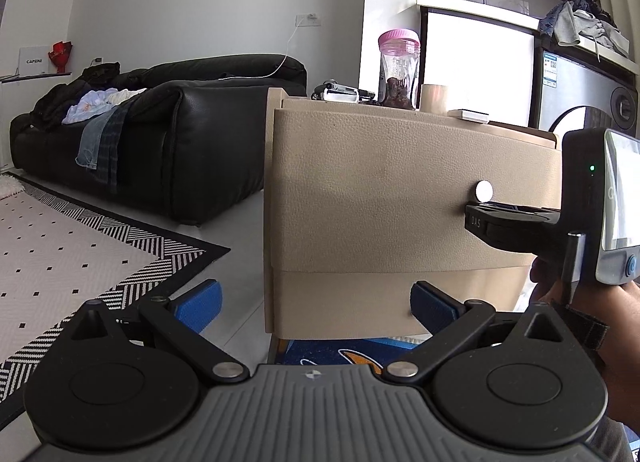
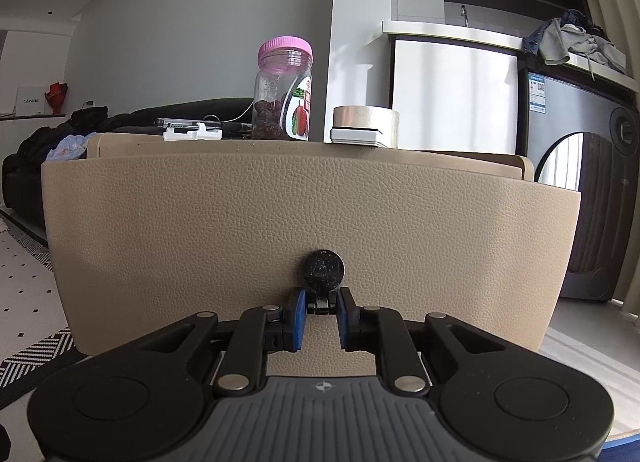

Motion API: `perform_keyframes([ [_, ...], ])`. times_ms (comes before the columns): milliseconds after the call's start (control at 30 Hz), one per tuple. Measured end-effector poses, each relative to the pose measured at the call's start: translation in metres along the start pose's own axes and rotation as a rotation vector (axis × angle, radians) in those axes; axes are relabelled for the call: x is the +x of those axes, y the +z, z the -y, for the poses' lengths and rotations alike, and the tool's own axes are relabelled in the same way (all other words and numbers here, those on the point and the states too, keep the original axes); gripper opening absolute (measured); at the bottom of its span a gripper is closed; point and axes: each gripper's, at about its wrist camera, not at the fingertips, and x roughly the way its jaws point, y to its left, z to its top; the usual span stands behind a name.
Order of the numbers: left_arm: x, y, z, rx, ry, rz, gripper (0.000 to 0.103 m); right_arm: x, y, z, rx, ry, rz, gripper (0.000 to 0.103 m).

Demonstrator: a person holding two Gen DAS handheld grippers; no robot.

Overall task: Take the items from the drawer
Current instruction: 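Hold the right tool against the closed drawer knob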

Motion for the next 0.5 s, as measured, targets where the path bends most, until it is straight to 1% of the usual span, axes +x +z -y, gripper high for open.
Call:
perform_keyframes([
  [200,-0.003,0.006,-0.001,-0.011,-0.013,0.017,0.103,0.012,0.001,-0.001,0.001,-0.003,0.003,0.018],
  [500,-0.002,0.006,-0.004,-0.034,-0.011,0.001,0.103,0.032,0.005,-0.004,-0.003,-0.007,0.008,0.018],
])
